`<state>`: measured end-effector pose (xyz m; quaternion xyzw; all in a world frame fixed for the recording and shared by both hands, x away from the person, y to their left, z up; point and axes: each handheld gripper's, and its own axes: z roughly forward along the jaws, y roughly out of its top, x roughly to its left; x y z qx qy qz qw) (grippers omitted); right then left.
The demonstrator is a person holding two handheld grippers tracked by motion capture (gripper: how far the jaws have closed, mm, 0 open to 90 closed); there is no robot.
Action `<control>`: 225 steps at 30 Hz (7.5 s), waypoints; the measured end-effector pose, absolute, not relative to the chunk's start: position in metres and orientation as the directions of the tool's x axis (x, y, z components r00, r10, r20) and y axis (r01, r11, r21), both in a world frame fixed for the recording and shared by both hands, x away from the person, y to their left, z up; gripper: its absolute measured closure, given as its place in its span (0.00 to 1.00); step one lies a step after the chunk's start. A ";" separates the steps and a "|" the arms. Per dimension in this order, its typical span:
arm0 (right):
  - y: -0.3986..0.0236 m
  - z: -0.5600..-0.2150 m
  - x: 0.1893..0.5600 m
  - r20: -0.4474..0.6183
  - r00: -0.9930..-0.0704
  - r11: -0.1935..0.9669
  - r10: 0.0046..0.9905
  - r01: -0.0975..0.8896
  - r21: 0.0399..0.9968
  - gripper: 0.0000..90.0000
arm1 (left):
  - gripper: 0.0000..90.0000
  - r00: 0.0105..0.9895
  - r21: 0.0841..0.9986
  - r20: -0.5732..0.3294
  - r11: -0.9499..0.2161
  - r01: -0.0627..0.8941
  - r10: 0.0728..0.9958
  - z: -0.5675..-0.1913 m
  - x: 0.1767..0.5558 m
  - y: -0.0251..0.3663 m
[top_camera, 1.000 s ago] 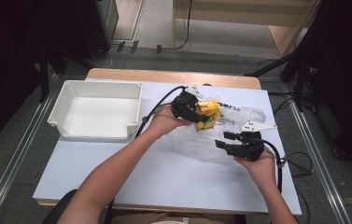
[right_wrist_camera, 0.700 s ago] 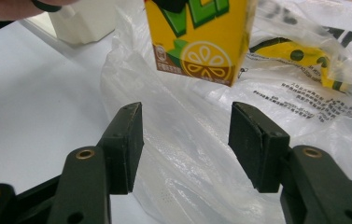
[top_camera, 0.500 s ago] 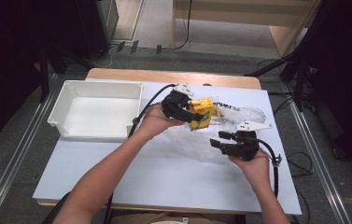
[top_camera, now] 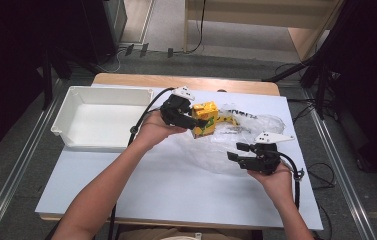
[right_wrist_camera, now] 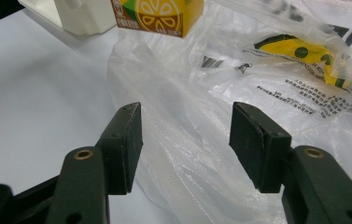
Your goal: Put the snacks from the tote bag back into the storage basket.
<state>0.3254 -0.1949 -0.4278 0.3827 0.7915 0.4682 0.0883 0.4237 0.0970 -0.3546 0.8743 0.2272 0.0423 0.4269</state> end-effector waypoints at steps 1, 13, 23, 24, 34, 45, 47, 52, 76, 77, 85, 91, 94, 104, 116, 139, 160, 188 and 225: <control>-0.194 -0.428 0.326 0.212 -0.695 0.273 0.687 0.517 0.811 0.50 | 0.58 0.892 0.766 -0.118 -0.532 0.362 0.437 -0.354 0.423 0.099; -0.188 -0.429 0.328 0.219 -0.709 0.284 0.670 0.518 0.807 0.50 | 0.58 0.878 0.767 -0.148 -0.508 0.392 0.455 -0.348 0.423 0.117; -0.184 -0.429 0.329 0.213 -0.723 0.301 0.657 0.511 0.805 0.50 | 0.58 0.879 0.768 -0.131 -0.514 0.382 0.459 -0.344 0.419 0.127; -0.183 -0.429 0.329 0.215 -0.722 0.300 0.657 0.513 0.804 0.50 | 0.58 0.879 0.767 -0.128 -0.517 0.381 0.458 -0.343 0.419 0.129; -0.183 -0.428 0.329 0.217 -0.724 0.300 0.654 0.513 0.804 0.50 | 0.58 0.871 0.776 -0.106 -0.508 0.373 0.479 -0.333 0.419 0.145; -0.184 -0.428 0.329 0.219 -0.726 0.303 0.652 0.514 0.803 0.49 | 0.58 0.846 0.789 -0.109 -0.473 0.393 0.522 -0.323 0.424 0.170; -0.184 -0.428 0.329 0.217 -0.727 0.305 0.651 0.513 0.802 0.49 | 0.58 0.844 0.785 -0.106 -0.477 0.395 0.525 -0.323 0.425 0.174; -0.183 -0.428 0.329 0.219 -0.730 0.302 0.647 0.510 0.806 0.49 | 0.58 0.833 0.780 -0.108 -0.473 0.409 0.542 -0.322 0.427 0.180; -0.185 -0.428 0.329 0.229 -0.728 0.290 0.646 0.512 0.808 0.49 | 0.58 0.763 0.784 -0.112 -0.415 0.461 0.637 -0.309 0.435 0.224; -0.185 -0.428 0.329 0.227 -0.728 0.291 0.647 0.511 0.809 0.49 | 0.58 0.759 0.785 -0.113 -0.410 0.464 0.641 -0.309 0.435 0.226; -0.185 -0.428 0.330 0.226 -0.725 0.293 0.651 0.514 0.806 0.49 | 0.58 0.736 0.784 -0.099 -0.403 0.472 0.669 -0.305 0.435 0.238; -0.185 -0.428 0.330 0.227 -0.725 0.293 0.650 0.516 0.805 0.49 | 0.58 0.722 0.782 -0.104 -0.392 0.484 0.684 -0.306 0.437 0.247; -0.185 -0.428 0.330 0.224 -0.726 0.296 0.650 0.513 0.806 0.49 | 0.58 0.718 0.782 -0.112 -0.385 0.490 0.687 -0.306 0.437 0.253; -0.185 -0.428 0.329 0.224 -0.730 0.302 0.646 0.513 0.803 0.49 | 0.58 0.683 0.780 -0.116 -0.360 0.512 0.721 -0.308 0.440 0.270; -0.184 -0.428 0.329 0.216 -0.735 0.307 0.643 0.506 0.806 0.49 | 0.58 0.637 0.787 -0.107 -0.327 0.524 0.763 -0.313 0.443 0.290; -0.186 -0.428 0.324 0.203 -0.729 0.308 0.653 0.501 0.809 0.49 | 0.58 0.562 0.769 -0.124 -0.279 0.575 0.817 -0.370 0.476 0.286; -0.193 -0.430 0.320 0.203 -0.712 0.298 0.672 0.511 0.807 0.49 | 0.58 0.528 0.777 -0.096 -0.268 0.570 0.843 -0.409 0.490 0.279; -0.187 -0.432 0.324 0.208 -0.728 0.320 0.653 0.514 0.796 0.49 | 0.56 0.552 0.749 -0.063 -0.326 0.576 0.832 -0.422 0.481 0.284; -0.189 -0.430 0.320 0.194 -0.734 0.336 0.651 0.508 0.793 0.50 | 0.42 0.505 0.703 -0.112 -0.290 0.649 0.856 -0.414 0.469 0.294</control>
